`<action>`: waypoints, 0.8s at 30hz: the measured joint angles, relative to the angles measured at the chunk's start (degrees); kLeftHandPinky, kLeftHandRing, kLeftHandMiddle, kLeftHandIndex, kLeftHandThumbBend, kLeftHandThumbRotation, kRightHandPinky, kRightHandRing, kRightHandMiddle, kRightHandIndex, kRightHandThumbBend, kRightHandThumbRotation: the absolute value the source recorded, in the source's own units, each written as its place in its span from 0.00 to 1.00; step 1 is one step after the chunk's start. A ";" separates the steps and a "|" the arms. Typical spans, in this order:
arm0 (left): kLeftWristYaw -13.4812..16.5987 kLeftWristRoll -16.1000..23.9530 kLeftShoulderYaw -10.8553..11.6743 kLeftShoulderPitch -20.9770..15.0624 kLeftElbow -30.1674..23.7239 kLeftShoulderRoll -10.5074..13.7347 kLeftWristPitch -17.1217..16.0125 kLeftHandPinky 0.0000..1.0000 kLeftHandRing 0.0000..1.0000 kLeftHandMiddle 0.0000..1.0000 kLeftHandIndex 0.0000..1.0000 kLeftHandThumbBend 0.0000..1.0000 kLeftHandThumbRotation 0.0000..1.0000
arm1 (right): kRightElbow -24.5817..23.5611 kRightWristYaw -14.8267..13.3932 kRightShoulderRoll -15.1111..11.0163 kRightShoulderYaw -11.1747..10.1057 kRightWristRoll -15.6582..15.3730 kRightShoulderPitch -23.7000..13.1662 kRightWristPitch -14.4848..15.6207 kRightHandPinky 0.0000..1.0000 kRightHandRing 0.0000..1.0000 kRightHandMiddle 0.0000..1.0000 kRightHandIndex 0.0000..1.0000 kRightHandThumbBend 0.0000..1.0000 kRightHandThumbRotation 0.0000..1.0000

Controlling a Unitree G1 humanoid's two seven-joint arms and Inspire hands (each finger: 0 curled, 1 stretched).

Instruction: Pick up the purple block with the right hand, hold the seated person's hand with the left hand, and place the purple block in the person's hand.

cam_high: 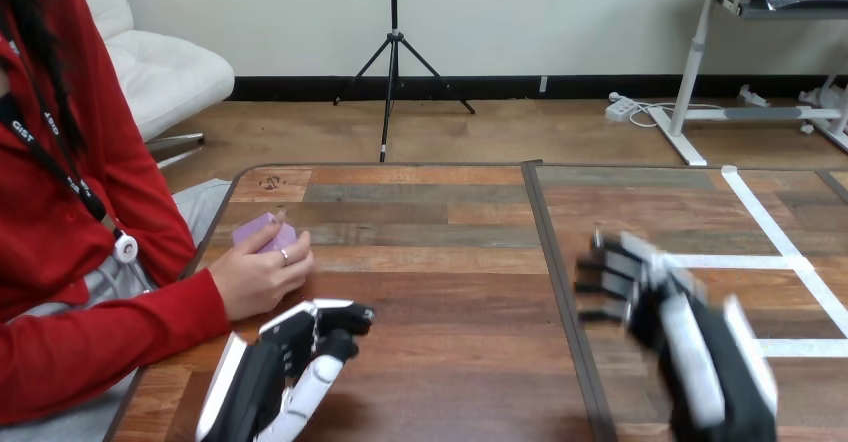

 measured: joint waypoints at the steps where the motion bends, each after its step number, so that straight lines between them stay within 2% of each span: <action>1: -0.42 -0.57 0.13 0.38 0.00 -0.38 -0.21 0.61 0.69 0.70 0.62 0.52 0.83 | 0.11 0.39 0.79 0.11 0.68 1.23 -0.80 0.68 0.74 0.76 0.77 0.65 0.92; 9: -3.47 -4.13 1.19 2.70 -0.03 -2.93 -0.30 0.62 0.69 0.69 0.63 0.51 0.81 | 1.96 3.23 6.04 0.74 4.85 8.04 -4.96 0.65 0.71 0.74 0.75 0.65 0.90; 13: -4.74 -4.49 1.54 2.98 -0.03 -3.55 -0.16 0.61 0.69 0.68 0.63 0.47 0.78 | 4.21 5.04 6.52 0.99 6.90 9.23 -6.53 0.65 0.70 0.74 0.74 0.63 0.89; 16: -6.10 -5.19 1.68 2.99 -0.06 -3.73 -0.14 0.62 0.69 0.69 0.63 0.43 0.73 | 5.72 6.15 6.55 0.93 7.97 9.33 -7.34 0.64 0.69 0.73 0.74 0.60 0.88; 24: -8.81 -6.07 2.11 2.07 -0.07 -3.85 -0.10 0.61 0.69 0.69 0.64 0.40 0.69 | 8.97 6.83 6.56 0.44 8.33 8.89 -9.23 0.62 0.66 0.71 0.73 0.56 0.85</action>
